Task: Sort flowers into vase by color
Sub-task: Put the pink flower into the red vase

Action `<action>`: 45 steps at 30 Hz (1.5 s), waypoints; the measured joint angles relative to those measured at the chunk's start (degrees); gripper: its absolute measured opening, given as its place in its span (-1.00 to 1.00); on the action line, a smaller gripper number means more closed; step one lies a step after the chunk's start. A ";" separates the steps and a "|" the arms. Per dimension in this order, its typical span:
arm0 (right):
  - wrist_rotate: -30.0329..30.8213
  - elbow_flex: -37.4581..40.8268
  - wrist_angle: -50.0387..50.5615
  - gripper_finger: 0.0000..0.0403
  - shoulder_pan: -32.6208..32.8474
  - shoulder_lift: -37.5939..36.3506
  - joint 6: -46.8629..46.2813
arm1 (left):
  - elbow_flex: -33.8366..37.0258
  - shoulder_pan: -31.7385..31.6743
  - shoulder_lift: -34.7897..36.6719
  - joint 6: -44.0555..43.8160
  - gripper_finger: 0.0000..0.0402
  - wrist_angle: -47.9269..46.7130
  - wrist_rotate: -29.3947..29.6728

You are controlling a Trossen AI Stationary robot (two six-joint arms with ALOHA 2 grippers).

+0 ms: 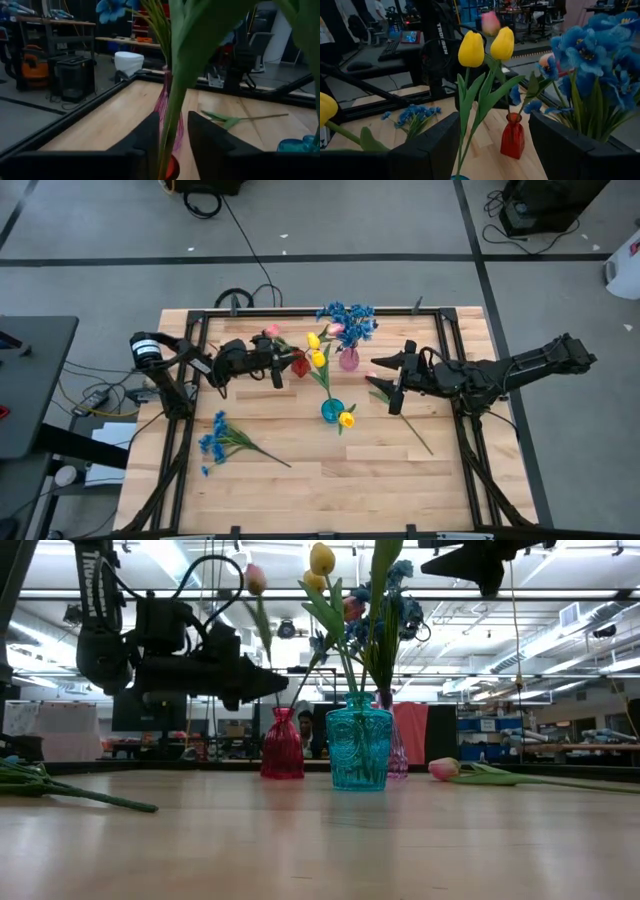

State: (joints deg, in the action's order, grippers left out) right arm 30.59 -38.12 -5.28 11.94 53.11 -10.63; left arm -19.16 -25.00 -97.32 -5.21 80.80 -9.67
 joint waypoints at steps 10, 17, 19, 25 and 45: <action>-0.37 -0.01 23.85 0.17 -1.45 -1.93 -16.49 | 7.71 -1.87 11.36 0.39 -0.29 -2.33 0.41; -2.88 0.01 33.49 0.06 -2.69 5.27 -27.94 | 6.72 0.01 15.18 0.59 -0.29 -14.83 1.15; -5.69 0.01 33.64 0.03 -3.11 8.27 -29.49 | 6.02 0.34 16.28 0.59 -0.29 -18.61 1.33; -11.42 0.01 38.80 -0.02 -3.40 17.29 -34.36 | 4.66 1.51 20.47 0.66 -0.29 -27.67 2.31; -25.90 0.01 47.82 -0.22 -5.42 29.65 -39.81 | 4.70 6.17 37.01 4.33 -0.29 -48.34 11.52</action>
State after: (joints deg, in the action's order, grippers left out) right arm 4.69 -38.11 42.54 6.52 82.76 -50.44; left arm -14.46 -18.83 -60.31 -0.88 32.47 1.85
